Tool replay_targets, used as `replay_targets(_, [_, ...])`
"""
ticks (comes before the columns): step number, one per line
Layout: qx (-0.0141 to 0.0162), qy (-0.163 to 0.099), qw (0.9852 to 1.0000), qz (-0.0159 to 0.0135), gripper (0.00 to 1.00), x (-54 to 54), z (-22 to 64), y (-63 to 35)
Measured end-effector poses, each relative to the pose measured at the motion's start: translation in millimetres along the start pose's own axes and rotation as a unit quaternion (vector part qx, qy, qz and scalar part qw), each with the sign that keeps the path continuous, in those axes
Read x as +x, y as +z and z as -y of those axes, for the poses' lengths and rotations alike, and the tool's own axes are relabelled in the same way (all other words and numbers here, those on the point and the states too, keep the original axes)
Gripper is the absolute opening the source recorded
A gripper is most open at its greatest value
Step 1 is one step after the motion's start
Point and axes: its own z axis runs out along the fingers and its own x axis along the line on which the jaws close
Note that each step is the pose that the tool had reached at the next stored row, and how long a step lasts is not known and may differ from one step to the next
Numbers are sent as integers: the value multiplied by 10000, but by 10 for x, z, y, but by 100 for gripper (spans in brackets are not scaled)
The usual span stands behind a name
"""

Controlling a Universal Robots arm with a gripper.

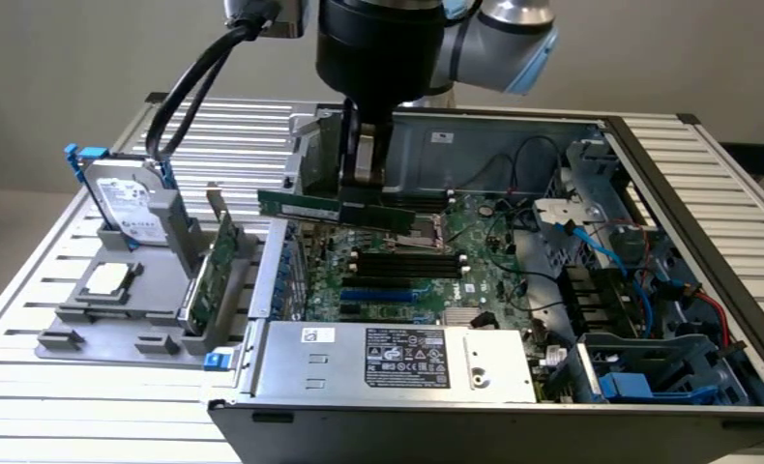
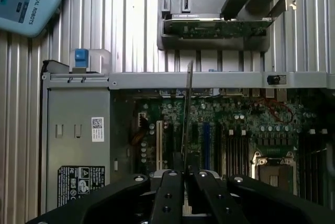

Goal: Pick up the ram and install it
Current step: 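Pick up the ram and move it above insertion slot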

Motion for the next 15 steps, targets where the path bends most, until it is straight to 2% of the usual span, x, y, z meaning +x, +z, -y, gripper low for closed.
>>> replay_targets(2, [15,-16,10000,-16,14,-27,24,20])
replay_targets(10, [59,-19,10000,-14,14,-147,186,67])
replay_targets(12, [69,-20,10000,-3,14,-163,229,68])
replay_targets(15, [85,-24,10000,38,14,-178,294,62])
